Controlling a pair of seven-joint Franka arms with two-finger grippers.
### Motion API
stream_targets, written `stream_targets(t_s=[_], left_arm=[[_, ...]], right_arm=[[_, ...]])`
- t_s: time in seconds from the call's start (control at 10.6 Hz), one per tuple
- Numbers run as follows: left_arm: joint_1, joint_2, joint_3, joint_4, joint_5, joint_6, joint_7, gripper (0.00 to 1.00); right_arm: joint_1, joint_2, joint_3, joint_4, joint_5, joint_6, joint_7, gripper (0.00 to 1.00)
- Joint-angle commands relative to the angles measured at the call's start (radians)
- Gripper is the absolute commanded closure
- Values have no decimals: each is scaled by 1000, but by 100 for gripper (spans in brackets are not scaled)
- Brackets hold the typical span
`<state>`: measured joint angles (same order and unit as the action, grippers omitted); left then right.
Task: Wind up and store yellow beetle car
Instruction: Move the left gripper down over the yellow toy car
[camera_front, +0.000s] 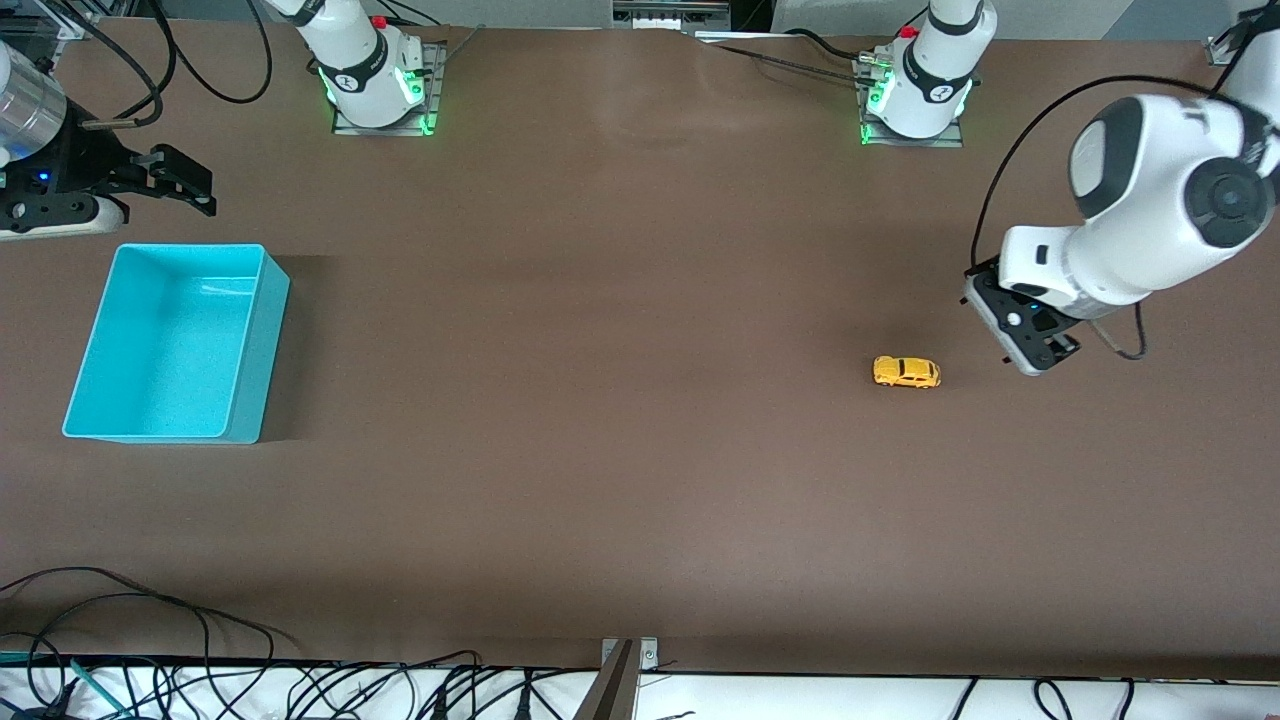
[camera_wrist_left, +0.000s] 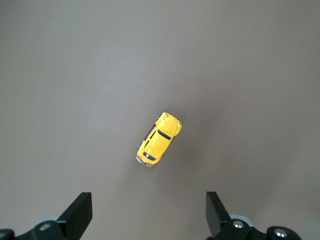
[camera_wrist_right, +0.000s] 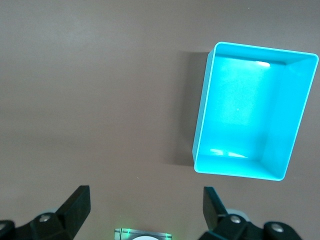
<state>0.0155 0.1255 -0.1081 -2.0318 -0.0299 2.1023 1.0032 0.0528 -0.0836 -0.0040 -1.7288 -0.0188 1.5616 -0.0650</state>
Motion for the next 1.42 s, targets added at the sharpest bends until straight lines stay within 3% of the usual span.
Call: stream_targets(t_s=[0.0,0.47,0.85,1.04,1.23,1.32], left_arm=[[-5,43,-1,-129,24,199,157,0],[-6,244,-2,-131,24,416,411,0],[-6,290,-10,-134,24,453,452,0],[3,287,-39,-151,24,453,454,7],[6,289,-42,-150,24,453,456,20],[6,287,-42,-150,25,453,456,20]], right_arm=[[2,12,-1,23,-13,-23,2,0],[4,10,4,23,-13,-25,2,0],[4,10,4,23,-13,-25,2,0],[4,10,4,23,-12,-25,2,0],[4,10,4,23,-12,-25,2,0],[5,10,4,23,-13,-25,2,0]])
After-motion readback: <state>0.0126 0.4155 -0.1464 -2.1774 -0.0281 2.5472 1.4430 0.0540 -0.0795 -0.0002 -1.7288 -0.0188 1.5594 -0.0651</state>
